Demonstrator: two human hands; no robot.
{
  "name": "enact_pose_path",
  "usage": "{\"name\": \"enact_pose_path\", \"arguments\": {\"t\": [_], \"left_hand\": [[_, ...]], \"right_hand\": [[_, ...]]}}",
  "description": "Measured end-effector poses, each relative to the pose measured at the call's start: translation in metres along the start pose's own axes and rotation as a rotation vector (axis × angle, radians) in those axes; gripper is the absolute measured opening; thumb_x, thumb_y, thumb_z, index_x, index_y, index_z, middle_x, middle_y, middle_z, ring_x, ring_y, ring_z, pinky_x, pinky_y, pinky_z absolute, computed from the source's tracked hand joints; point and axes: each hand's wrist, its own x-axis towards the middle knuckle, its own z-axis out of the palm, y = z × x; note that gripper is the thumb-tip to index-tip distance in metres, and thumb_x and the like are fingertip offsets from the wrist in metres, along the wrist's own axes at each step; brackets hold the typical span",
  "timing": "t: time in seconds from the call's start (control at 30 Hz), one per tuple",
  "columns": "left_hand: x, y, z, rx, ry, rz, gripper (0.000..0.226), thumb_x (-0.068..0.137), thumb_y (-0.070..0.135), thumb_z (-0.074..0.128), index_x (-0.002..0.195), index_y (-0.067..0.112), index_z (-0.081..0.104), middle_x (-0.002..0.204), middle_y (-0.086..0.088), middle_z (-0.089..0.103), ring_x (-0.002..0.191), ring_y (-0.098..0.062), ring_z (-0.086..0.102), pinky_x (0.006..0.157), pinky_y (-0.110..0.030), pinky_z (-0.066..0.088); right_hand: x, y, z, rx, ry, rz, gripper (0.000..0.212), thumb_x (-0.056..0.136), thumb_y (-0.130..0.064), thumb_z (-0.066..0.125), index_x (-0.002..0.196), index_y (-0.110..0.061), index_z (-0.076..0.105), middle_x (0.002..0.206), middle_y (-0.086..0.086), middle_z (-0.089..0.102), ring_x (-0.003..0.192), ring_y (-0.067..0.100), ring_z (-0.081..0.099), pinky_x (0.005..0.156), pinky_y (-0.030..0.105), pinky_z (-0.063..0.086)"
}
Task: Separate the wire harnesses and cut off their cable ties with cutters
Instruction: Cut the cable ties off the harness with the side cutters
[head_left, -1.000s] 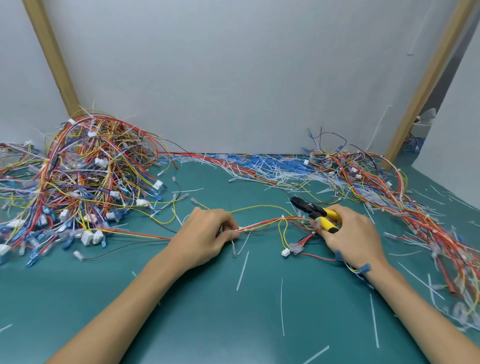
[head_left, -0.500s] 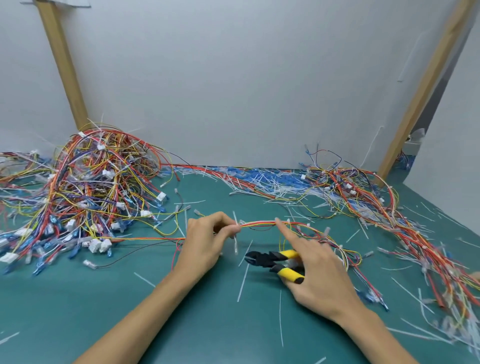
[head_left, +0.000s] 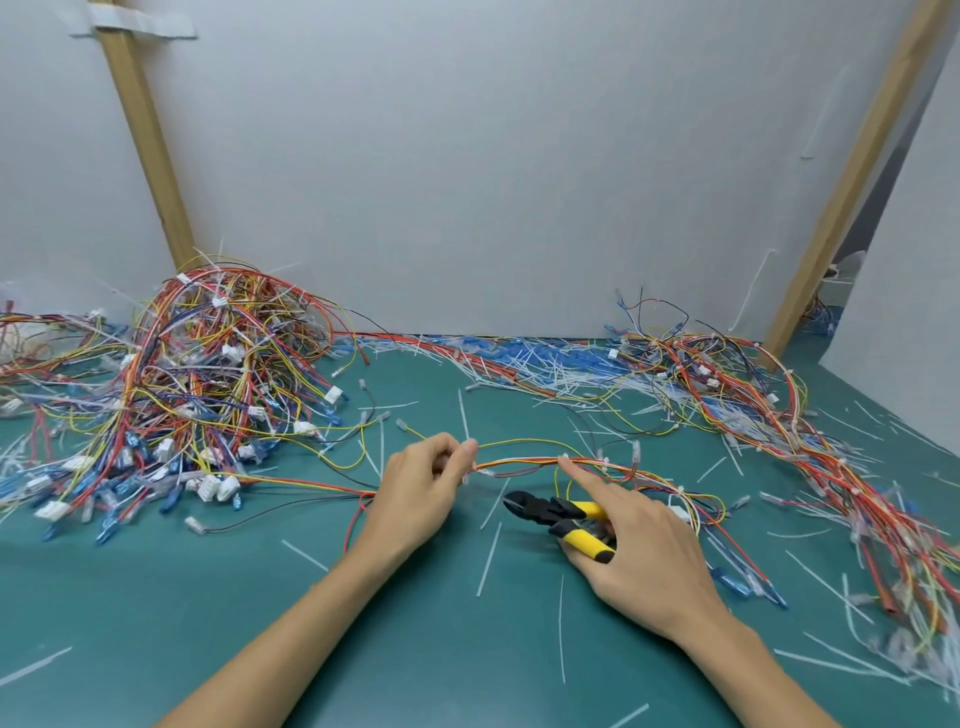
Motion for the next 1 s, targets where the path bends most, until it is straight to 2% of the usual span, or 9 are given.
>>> {"name": "enact_pose_path", "arguments": {"t": [0.13, 0.23, 0.33, 0.47, 0.57, 0.67, 0.73, 0.87, 1.0], "left_hand": [[0.002, -0.003, -0.004, -0.016, -0.025, 0.022, 0.022, 0.100, 0.032, 0.058, 0.083, 0.022, 0.068, 0.066, 0.004, 0.066, 0.062, -0.010, 0.060, 0.065, -0.034, 0.055], [0.005, -0.006, -0.010, -0.106, -0.071, 0.004, 0.011, 0.098, 0.028, 0.063, 0.090, 0.023, 0.069, 0.073, 0.005, 0.069, 0.069, -0.008, 0.064, 0.056, -0.016, 0.049], [0.008, -0.010, -0.015, -0.154, -0.136, -0.010, 0.003, 0.093, 0.024, 0.070, 0.093, 0.023, 0.071, 0.081, 0.003, 0.073, 0.073, -0.006, 0.065, 0.063, -0.012, 0.049], [0.014, -0.016, -0.024, 0.065, -0.241, 0.011, 0.005, 0.087, 0.031, 0.076, 0.089, 0.027, 0.073, 0.079, 0.010, 0.072, 0.071, -0.003, 0.065, 0.070, -0.014, 0.048], [0.014, -0.015, -0.034, 0.249, -0.252, 0.066, 0.013, 0.085, 0.041, 0.077, 0.090, 0.030, 0.074, 0.077, 0.013, 0.072, 0.072, 0.001, 0.066, 0.070, -0.016, 0.049], [0.016, -0.014, -0.045, 0.310, -0.310, 0.115, 0.021, 0.083, 0.045, 0.077, 0.091, 0.025, 0.076, 0.079, 0.011, 0.070, 0.072, -0.001, 0.063, 0.073, -0.023, 0.052], [0.017, -0.015, -0.050, 0.371, -0.347, 0.154, 0.022, 0.084, 0.044, 0.077, 0.086, 0.022, 0.073, 0.084, 0.005, 0.069, 0.077, -0.010, 0.063, 0.075, -0.029, 0.053], [0.014, -0.019, -0.037, 0.402, -0.248, 0.211, 0.015, 0.094, 0.037, 0.066, 0.087, 0.025, 0.061, 0.084, 0.008, 0.065, 0.080, -0.012, 0.059, 0.078, -0.035, 0.050], [0.006, -0.018, -0.022, 0.296, -0.072, 0.220, 0.014, 0.096, 0.038, 0.063, 0.086, 0.031, 0.055, 0.067, 0.014, 0.069, 0.061, -0.002, 0.059, 0.064, -0.031, 0.051]], "right_hand": [[-0.003, 0.005, -0.002, 0.047, 0.021, 0.001, 0.071, 0.078, -0.065, 0.056, 0.143, -0.060, 0.030, 0.090, -0.023, 0.059, 0.088, 0.004, 0.058, 0.078, 0.028, 0.044], [-0.002, 0.005, -0.002, 0.069, 0.071, 0.004, 0.063, 0.077, -0.059, 0.069, 0.132, -0.055, 0.039, 0.083, -0.026, 0.057, 0.085, 0.002, 0.053, 0.076, 0.029, 0.042], [-0.001, 0.005, -0.004, 0.159, 0.161, 0.000, 0.046, 0.075, -0.046, 0.081, 0.111, -0.041, 0.052, 0.086, -0.025, 0.060, 0.088, 0.003, 0.052, 0.079, 0.030, 0.041], [-0.004, 0.005, -0.013, 0.317, 0.266, -0.003, 0.026, 0.076, -0.038, 0.073, 0.096, -0.037, 0.058, 0.088, -0.017, 0.062, 0.086, 0.011, 0.061, 0.080, 0.019, 0.041], [-0.004, 0.007, -0.020, 0.326, 0.312, 0.064, 0.018, 0.079, -0.040, 0.070, 0.090, -0.033, 0.058, 0.076, -0.013, 0.060, 0.073, 0.008, 0.058, 0.068, 0.016, 0.039], [-0.005, 0.005, -0.024, 0.369, 0.320, 0.097, 0.034, 0.090, -0.053, 0.057, 0.078, -0.021, 0.053, 0.057, -0.006, 0.049, 0.056, 0.014, 0.045, 0.055, 0.019, 0.032], [-0.006, 0.000, -0.030, 0.420, 0.346, 0.094, 0.041, 0.093, -0.059, 0.049, 0.077, -0.021, 0.051, 0.056, -0.007, 0.049, 0.052, 0.013, 0.042, 0.051, 0.020, 0.029], [-0.004, -0.014, -0.039, 0.235, 0.318, 0.035, 0.044, 0.093, -0.066, 0.039, 0.086, -0.023, 0.045, 0.067, -0.010, 0.055, 0.058, 0.012, 0.049, 0.052, 0.030, 0.036], [0.012, -0.039, -0.029, -0.114, 0.100, 0.069, 0.038, 0.071, -0.058, 0.051, 0.096, -0.032, 0.037, 0.086, -0.012, 0.050, 0.081, 0.019, 0.053, 0.057, 0.034, 0.037]]}}
